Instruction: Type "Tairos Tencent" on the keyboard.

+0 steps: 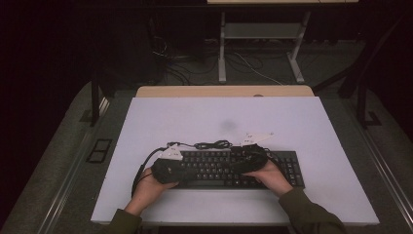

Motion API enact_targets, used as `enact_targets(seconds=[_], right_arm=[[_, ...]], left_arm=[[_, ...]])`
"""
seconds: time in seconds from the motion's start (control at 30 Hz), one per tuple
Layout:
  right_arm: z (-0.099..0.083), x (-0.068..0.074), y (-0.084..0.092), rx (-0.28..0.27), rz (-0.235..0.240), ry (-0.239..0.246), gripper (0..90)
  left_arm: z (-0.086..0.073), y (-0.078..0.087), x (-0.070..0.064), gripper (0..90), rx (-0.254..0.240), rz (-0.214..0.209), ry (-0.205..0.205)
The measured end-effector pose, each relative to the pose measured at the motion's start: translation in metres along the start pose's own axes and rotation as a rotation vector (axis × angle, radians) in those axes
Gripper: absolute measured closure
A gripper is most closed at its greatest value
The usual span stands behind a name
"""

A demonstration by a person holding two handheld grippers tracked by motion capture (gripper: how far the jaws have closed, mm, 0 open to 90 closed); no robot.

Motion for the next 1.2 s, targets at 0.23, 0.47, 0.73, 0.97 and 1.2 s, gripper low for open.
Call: enact_targets(seconds=[0.23,0.47,0.73,0.97,1.2], right_arm=[[0.0001,0.0004,-0.0001,0.001,0.0,0.003,25.2],[0.0006,0.0005,0.0003,0.001,-0.002,0.006,25.2],[0.0008,-0.0003,0.0011,-0.004,-0.004,0.007,25.3],[0.0013,-0.0003,0.0019,-0.008,-0.006,0.002,25.3],[0.0013,-0.0002,0.0018,-0.009,-0.005,0.002,25.3]], left_arm=[[-0.0012,-0.0026,0.0004,89.0,0.007,-0.002,-0.002],[-0.0017,-0.0031,0.0011,89.0,0.009,-0.007,-0.001],[-0.0014,-0.0033,0.0002,89.1,0.018,-0.003,-0.005],[0.0003,-0.0002,0.0003,89.1,0.003,0.001,-0.003],[0.0022,0.0035,0.0007,89.1,-0.014,0.009,-0.002]])
Point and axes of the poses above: each handheld gripper's, and its own axes: y roughly backward along the jaws, z roughly out of its top, x roughly to its left, the point moved 1 cm from there along -y, roughly forward along the jaws, and after that the axes turned 1 degree about -x, right-handed, at the moved point
